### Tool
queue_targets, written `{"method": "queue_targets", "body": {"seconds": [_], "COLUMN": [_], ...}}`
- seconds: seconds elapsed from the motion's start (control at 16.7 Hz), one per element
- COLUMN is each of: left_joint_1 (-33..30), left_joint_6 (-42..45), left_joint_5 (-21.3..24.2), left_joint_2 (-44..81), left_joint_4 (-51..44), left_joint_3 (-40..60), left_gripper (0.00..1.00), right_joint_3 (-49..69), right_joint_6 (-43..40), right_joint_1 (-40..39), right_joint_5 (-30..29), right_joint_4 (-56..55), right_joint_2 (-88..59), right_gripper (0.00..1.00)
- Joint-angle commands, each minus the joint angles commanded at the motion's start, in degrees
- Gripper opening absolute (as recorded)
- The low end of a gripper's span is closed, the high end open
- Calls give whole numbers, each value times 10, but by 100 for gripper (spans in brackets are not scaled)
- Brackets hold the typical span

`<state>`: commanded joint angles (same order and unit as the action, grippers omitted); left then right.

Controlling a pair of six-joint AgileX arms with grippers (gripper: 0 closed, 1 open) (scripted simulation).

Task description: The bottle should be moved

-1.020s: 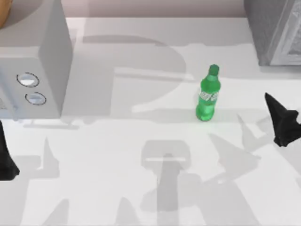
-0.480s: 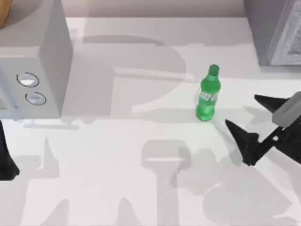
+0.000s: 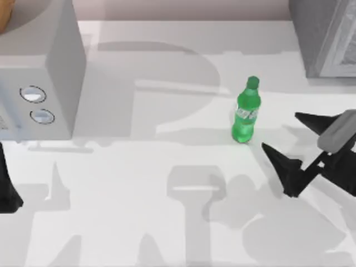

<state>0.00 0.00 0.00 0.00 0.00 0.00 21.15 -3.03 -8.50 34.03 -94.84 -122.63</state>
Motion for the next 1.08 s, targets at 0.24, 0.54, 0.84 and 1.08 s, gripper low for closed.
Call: {"method": "queue_targets", "body": {"seconds": [0.24,0.54,0.84,1.08], "left_joint_1": [0,0,0,0], "left_joint_6": [0,0,0,0], "left_joint_5": [0,0,0,0], "left_joint_2": [0,0,0,0], "left_joint_4": [0,0,0,0], "left_joint_3": [0,0,0,0], "left_gripper": [100,100,100,100], "right_joint_3": [40,162,211,211], "right_joint_6": [2,9,11,11], "right_joint_1": [-21,-77,-102,-102], "right_joint_5": [-17,-73,-98,-98], "right_joint_4": [23,97,130,130], "right_joint_2": [-15,-58,-74,-74], "right_gripper": [100,100,100,85]}}
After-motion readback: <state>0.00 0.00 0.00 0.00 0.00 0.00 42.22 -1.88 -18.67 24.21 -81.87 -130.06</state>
